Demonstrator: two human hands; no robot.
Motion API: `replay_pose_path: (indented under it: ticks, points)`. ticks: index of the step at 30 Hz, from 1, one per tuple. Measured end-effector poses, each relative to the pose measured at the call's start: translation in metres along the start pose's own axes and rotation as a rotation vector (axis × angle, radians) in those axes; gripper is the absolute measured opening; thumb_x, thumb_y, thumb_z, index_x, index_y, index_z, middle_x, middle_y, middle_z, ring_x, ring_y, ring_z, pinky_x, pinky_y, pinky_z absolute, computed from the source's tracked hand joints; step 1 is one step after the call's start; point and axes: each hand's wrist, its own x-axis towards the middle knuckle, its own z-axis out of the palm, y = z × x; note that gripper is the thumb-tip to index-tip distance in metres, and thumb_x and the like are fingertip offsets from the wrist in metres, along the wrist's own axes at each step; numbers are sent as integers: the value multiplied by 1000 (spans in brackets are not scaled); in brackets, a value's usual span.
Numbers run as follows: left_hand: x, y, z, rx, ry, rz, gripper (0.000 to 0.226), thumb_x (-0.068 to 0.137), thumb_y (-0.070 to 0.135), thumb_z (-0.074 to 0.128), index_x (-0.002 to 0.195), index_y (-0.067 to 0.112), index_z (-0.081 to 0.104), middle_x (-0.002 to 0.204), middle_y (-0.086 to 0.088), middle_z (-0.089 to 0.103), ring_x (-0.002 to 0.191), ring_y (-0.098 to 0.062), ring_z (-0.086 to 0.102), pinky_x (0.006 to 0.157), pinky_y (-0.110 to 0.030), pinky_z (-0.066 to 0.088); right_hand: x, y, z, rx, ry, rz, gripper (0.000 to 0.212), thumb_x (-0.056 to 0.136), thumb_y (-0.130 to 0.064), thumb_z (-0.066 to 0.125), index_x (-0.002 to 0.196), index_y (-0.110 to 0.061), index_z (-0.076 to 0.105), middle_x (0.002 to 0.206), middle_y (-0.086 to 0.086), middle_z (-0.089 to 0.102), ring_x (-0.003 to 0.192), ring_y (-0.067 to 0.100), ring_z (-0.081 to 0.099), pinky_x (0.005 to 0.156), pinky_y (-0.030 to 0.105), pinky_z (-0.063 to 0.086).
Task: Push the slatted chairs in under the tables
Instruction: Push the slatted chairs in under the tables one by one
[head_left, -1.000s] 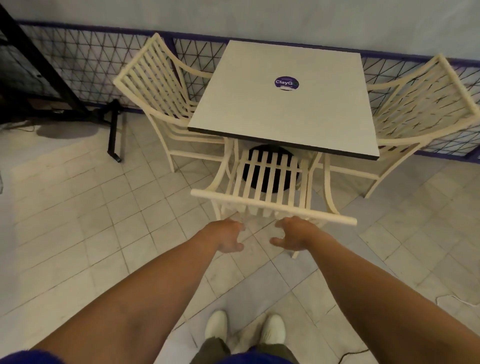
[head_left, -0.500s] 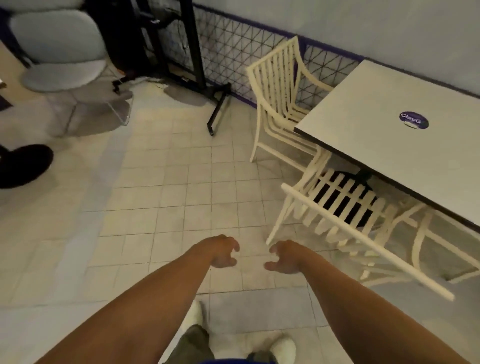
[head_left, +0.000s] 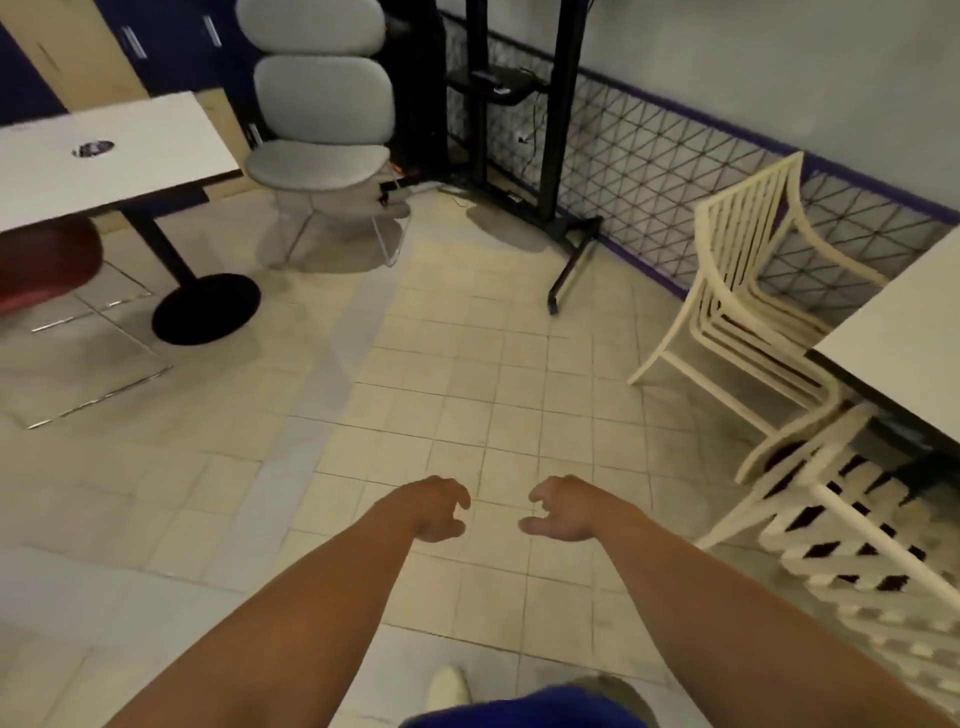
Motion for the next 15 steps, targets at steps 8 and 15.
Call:
replay_pose_path:
  ticks: [8,15]
  points:
    - [35,-78,-66,-31,9,-2,48,100,37,55,146,29,46,144,0,49,127,-17,51,108,-33,40,86,-68,-58,-36,2,-50,77,85,-64,60,148,-22,42,147,3,49,130,24,50,107,40,42]
    - [119,-113,-167,-14,23,-1,46,98,36,57,143,28,49,141,1,52,124,-17,53,104,-30,42,194,-84,-150,30,34,-62,79,85,-64,61,148,-22,42,148,4,48,132,23,49,108,39,41]
